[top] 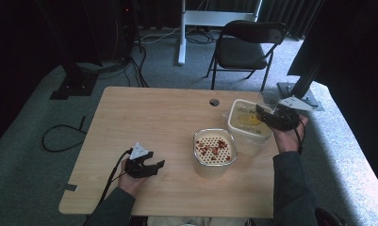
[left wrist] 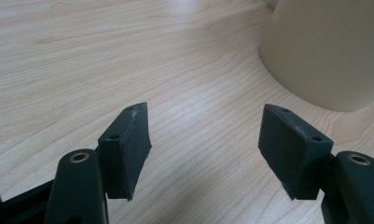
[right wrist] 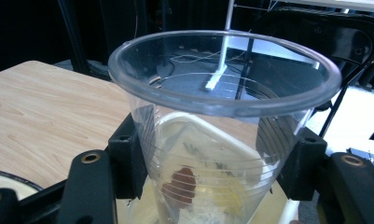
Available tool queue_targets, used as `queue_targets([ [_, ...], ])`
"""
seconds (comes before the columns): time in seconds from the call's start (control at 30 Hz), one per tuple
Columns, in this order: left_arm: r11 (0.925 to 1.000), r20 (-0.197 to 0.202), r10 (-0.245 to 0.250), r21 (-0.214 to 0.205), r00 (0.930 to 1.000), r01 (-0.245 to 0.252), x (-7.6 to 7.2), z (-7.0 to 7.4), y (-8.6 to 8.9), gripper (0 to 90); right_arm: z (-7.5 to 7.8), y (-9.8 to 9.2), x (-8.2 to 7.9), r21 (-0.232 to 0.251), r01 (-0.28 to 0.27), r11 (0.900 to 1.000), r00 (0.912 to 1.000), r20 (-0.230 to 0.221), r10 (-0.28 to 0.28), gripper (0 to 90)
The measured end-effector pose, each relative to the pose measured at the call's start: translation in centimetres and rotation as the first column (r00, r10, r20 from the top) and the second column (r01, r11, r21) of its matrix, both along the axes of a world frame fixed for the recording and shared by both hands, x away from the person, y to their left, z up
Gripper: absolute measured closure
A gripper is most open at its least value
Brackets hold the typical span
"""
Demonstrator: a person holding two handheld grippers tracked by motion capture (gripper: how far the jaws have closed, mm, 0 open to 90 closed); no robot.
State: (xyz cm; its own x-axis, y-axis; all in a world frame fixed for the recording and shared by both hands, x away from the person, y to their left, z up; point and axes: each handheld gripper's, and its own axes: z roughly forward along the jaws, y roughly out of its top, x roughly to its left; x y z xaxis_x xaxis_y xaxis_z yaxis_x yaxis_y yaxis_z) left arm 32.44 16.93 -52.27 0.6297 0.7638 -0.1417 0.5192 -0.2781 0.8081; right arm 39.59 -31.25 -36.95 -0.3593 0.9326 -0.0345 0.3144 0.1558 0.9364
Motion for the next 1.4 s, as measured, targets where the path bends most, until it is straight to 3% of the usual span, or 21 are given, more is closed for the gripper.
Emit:
queue_targets([
  [0.33,1.0000,-0.002,-0.002,0.003,1.0000,0.002,0.0,0.0,0.0,34.6,0.2,-0.3,1.1,-0.015,0.021,0.9997,0.9998,-0.006,-0.021,36.8],
  [0.7,1.0000,-0.003,-0.003,0.004,1.0000,0.003,0.1,-0.1,0.0,34.7,0.3,-0.7,2.1,0.002,0.039,0.9992,0.9991,-0.019,-0.039,36.6],
  [1.4,1.0000,-0.006,-0.003,0.009,1.0000,0.004,0.1,-0.1,-0.1,34.7,-0.8,-0.8,2.7,0.029,0.012,0.9995,0.9976,-0.069,-0.010,31.0],
])
